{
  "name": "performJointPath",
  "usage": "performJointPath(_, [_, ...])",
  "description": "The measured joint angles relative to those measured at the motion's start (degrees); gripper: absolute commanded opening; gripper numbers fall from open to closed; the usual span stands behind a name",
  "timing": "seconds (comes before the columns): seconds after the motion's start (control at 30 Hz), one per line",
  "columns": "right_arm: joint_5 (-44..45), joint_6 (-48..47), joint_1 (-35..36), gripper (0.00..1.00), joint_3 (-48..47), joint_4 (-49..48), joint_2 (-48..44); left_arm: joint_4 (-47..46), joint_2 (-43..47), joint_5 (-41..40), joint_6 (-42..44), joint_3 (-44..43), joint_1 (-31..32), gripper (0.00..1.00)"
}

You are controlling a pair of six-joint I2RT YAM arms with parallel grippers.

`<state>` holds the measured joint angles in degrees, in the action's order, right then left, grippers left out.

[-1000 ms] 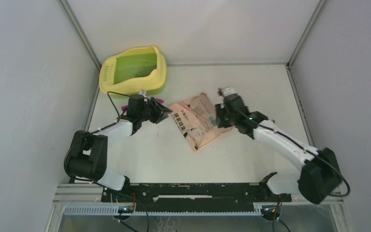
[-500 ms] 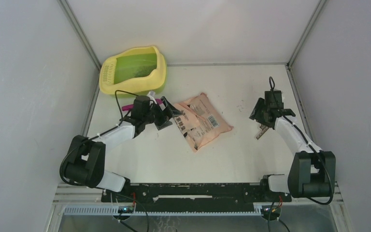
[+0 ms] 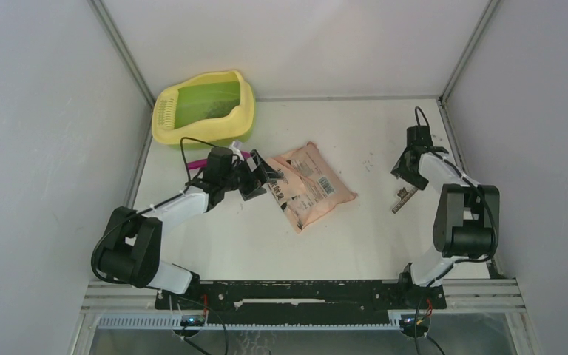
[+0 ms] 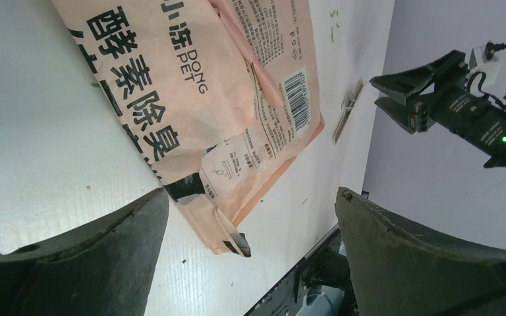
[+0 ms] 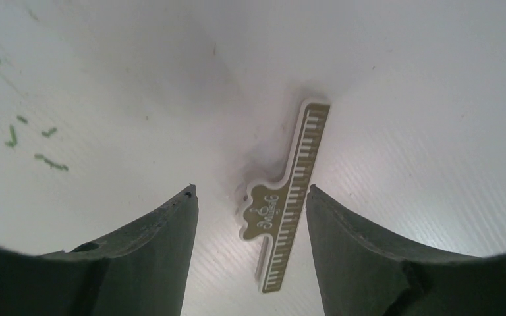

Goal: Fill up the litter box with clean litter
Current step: Adjust the clamp at the center of the board.

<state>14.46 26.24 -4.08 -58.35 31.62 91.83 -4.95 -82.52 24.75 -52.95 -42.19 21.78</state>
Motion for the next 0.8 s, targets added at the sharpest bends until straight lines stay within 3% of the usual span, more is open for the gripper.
performJointPath(0.17, [3.2, 1.1, -0.3, 0.66, -5.7, 1.3, 5.9, 0.0, 0.0, 0.1, 0.5, 0.0, 0.1, 1.00])
performJointPath(0.4, [4.2, 1.6, -0.4, 0.63, -6.4, 2.5, 11.5, 0.6, 0.3, 0.5, 0.5, 0.0, 0.2, 1.00])
performJointPath(0.8, [4.5, 1.9, 1.9, 0.45, -4.6, 0.9, 10.8, 1.7, 1.3, 0.5, 0.5, 0.0, 1.2, 1.00])
